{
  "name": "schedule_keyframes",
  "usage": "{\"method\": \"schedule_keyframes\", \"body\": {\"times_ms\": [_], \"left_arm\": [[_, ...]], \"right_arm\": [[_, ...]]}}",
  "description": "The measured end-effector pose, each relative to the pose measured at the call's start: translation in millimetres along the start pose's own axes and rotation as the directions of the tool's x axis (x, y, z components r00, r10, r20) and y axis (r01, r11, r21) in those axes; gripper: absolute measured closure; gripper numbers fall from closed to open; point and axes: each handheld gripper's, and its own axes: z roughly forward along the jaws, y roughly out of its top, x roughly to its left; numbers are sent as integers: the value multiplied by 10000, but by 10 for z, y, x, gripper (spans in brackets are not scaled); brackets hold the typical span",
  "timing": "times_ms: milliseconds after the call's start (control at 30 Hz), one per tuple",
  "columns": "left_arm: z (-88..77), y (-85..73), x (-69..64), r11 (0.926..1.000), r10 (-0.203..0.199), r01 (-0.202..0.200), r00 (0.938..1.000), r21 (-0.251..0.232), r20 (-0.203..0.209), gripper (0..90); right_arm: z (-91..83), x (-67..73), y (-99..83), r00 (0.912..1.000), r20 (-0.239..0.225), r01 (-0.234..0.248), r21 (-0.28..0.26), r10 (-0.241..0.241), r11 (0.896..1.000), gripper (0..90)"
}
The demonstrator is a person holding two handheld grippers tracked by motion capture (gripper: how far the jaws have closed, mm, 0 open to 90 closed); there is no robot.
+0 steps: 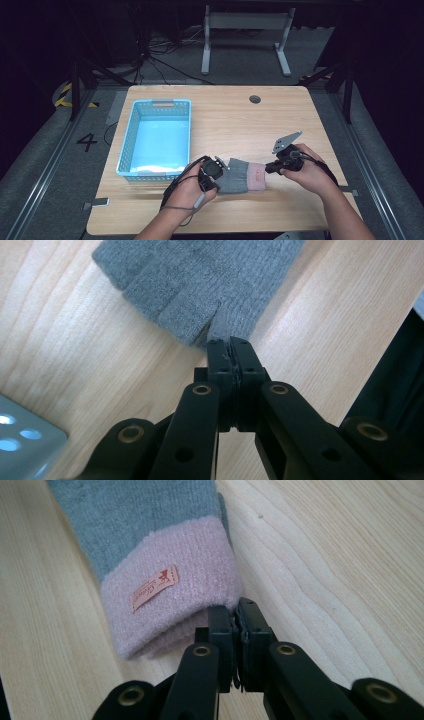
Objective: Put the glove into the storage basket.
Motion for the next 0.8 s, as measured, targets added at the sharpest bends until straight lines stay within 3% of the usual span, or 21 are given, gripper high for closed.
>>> {"method": "schedule_keyframes", "body": {"times_ms": [800], "left_arm": [[272, 50, 52, 9972, -83, 79, 9999, 743, 60, 891]], "right_arm": [[205, -66, -55, 9995, 47, -311, 701, 309, 9971, 864]]}}
